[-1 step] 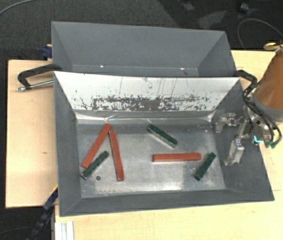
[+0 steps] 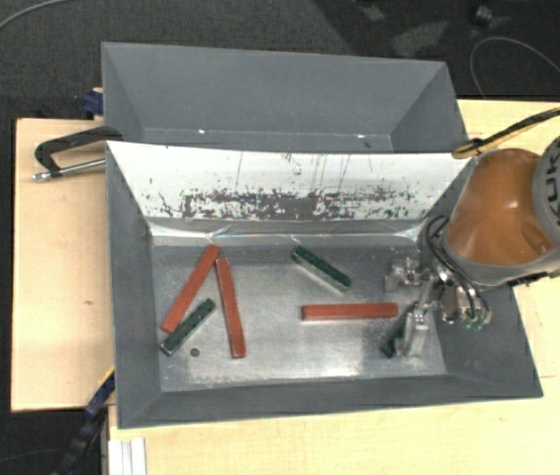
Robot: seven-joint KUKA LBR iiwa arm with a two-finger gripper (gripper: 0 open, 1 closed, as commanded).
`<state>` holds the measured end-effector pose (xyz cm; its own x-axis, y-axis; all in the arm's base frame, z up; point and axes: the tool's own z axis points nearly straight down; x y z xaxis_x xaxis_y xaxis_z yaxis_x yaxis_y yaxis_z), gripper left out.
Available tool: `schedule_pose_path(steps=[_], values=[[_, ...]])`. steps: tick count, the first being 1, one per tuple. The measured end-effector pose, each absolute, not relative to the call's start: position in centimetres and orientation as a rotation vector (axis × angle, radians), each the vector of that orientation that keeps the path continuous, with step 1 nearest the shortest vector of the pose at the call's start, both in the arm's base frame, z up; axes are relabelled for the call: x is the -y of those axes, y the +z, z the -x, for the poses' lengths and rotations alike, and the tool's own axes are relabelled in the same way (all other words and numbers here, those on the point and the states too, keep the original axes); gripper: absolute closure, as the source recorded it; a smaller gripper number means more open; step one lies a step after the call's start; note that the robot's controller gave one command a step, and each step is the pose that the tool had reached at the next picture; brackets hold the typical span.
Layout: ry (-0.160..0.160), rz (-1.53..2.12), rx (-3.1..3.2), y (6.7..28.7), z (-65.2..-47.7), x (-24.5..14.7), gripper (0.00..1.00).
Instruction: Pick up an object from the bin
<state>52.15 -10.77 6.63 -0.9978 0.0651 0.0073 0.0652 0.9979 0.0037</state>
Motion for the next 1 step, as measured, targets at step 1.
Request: schedule_pose_path(steps=[1], values=[[-0.001,0.104,3.144,7.26,-52.46,10.97,1.00]])
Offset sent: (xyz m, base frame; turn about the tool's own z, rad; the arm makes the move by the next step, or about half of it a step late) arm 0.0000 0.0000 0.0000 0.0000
